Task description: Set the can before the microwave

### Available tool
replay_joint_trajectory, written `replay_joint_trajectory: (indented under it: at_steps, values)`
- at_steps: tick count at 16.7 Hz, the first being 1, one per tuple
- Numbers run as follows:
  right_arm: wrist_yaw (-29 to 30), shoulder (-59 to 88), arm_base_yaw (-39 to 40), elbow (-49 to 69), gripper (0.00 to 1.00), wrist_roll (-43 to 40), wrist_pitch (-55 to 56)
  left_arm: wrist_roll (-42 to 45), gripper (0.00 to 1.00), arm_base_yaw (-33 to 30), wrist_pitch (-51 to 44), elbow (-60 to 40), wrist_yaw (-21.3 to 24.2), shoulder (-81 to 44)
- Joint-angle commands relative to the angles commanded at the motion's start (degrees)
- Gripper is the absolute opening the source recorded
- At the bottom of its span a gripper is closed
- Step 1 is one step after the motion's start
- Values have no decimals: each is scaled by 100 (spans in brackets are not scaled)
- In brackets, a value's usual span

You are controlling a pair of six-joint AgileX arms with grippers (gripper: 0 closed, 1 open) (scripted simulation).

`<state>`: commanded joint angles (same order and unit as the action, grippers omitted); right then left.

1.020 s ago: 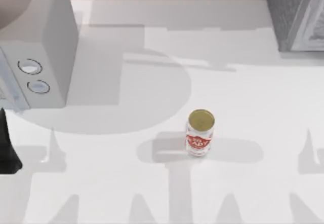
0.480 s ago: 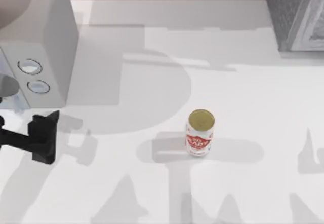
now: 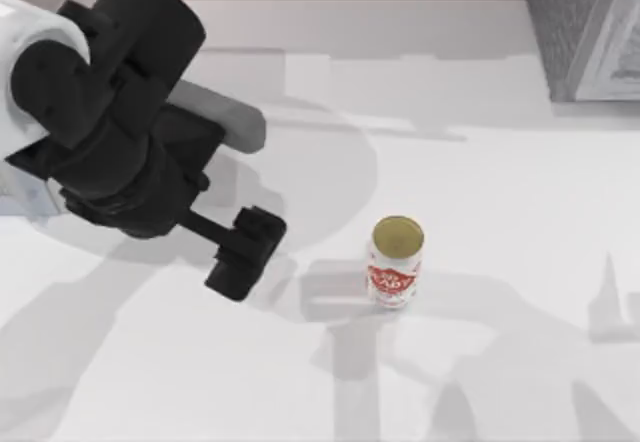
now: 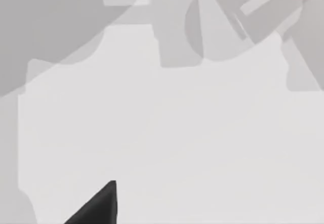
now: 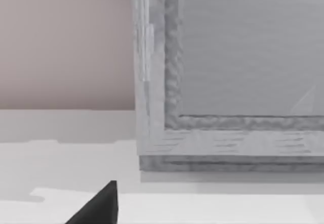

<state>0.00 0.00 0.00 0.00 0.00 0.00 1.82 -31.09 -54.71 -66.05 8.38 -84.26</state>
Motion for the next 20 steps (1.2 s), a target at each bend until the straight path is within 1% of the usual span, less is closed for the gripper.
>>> replay_joint_trajectory:
  at_steps: [3,6,11,13,15,20]
  values:
    - [0,0,0,0,100,0,0,-52,100,-553,-1079,-1535,7,-1580]
    - [0,0,0,0,100,0,0,-111,100,-1011,-1885,-3043,-122,-2920]
    - [0,0,0,0,100,0,0,-228,100,-1520,-2599,-5139,-528,-4450]
    - [0,0,0,0,100,0,0,-274,100,-1630,-2713,-5683,-682,-4786]
    - [0,0,0,0,100,0,0,-308,100,-1691,-2766,-6006,-788,-4972]
    - [0,0,0,0,100,0,0,-317,100,-1704,-2775,-6083,-816,-5012]
